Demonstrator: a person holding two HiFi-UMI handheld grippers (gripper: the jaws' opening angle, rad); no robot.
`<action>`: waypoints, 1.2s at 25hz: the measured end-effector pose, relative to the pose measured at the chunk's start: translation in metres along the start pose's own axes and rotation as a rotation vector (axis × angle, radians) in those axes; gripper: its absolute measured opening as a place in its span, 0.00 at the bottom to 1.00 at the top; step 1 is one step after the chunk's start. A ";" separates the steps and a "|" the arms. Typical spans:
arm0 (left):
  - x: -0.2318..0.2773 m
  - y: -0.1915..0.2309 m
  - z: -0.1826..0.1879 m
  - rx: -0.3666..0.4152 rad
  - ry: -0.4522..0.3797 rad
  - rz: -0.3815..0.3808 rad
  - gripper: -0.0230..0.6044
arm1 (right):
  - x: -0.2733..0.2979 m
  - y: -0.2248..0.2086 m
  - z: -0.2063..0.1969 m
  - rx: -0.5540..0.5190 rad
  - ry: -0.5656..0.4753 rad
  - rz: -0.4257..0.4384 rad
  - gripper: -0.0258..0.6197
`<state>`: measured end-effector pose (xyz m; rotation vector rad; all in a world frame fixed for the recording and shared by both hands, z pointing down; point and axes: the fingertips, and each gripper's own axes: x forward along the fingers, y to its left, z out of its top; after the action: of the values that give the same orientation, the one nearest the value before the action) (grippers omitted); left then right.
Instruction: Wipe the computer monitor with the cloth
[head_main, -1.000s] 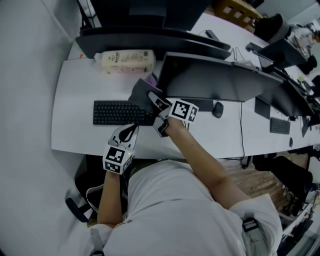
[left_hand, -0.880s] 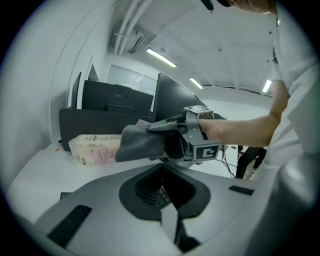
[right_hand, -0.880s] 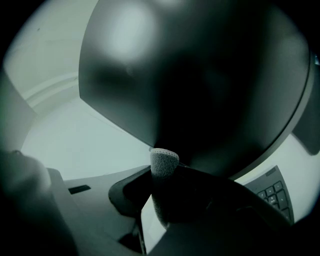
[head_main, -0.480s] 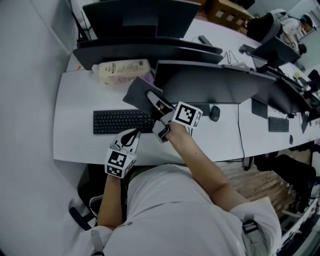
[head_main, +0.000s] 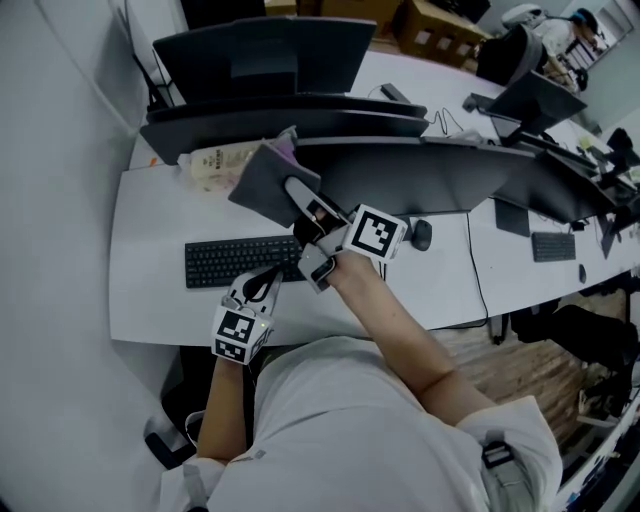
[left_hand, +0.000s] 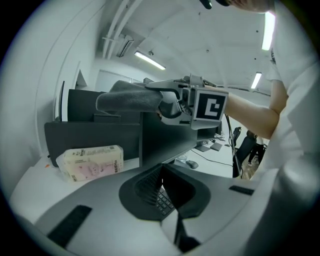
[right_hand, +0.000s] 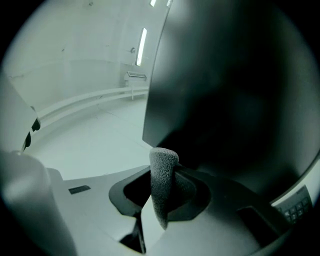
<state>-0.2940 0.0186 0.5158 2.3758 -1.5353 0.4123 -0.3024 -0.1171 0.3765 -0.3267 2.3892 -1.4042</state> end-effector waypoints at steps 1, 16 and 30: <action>0.001 -0.001 0.002 0.004 -0.003 -0.002 0.04 | 0.000 0.005 0.003 -0.002 -0.005 0.009 0.15; 0.026 -0.045 0.042 0.052 -0.054 -0.045 0.04 | -0.052 0.069 0.058 -0.137 -0.063 0.151 0.15; 0.072 -0.115 0.082 0.070 -0.106 -0.167 0.04 | -0.211 0.038 0.086 -0.448 -0.097 -0.080 0.15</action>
<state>-0.1533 -0.0276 0.4586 2.5939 -1.3716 0.3126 -0.0754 -0.0897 0.3422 -0.5933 2.6132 -0.8444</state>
